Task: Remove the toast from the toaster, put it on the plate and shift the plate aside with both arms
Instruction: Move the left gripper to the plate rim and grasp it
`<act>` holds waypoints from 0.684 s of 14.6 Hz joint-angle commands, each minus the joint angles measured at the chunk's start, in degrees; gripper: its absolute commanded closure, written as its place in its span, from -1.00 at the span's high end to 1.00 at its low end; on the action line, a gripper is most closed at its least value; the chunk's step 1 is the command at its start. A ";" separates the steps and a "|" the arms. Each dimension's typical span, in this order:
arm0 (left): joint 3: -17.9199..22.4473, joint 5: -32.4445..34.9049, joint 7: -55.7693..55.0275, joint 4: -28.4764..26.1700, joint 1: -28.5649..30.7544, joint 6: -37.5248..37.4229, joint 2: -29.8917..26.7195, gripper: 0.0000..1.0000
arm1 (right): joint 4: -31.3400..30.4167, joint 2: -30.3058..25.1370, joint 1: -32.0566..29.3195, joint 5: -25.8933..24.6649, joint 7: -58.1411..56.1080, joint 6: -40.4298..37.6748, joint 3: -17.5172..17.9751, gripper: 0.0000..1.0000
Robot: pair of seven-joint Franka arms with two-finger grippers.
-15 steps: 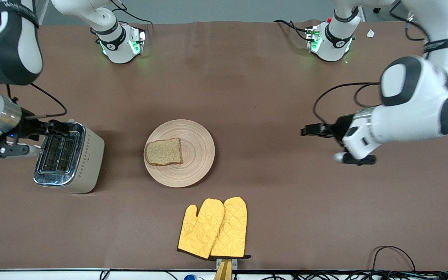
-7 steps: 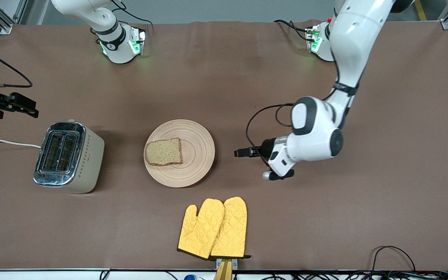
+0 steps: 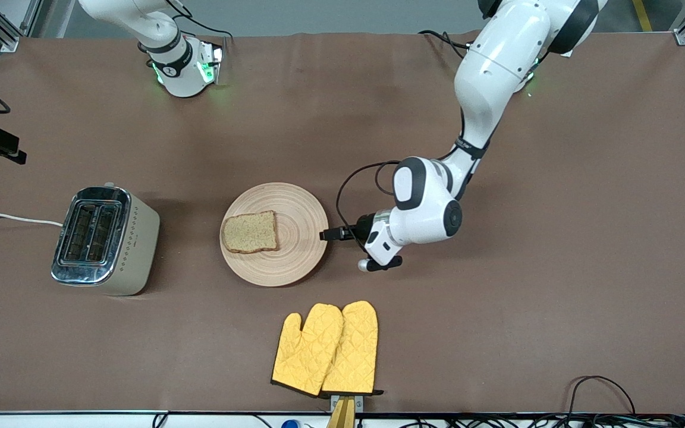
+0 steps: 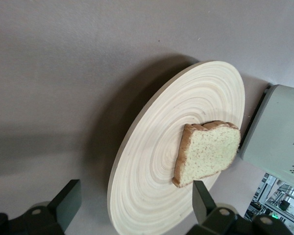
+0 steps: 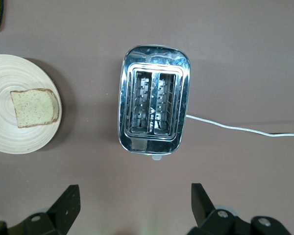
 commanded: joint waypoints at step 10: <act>-5.18 -1.36 9.44 5.04 -1.98 9.53 7.25 0.28 | -1.90 -2.31 -16.84 0.02 2.04 -0.25 19.13 1.00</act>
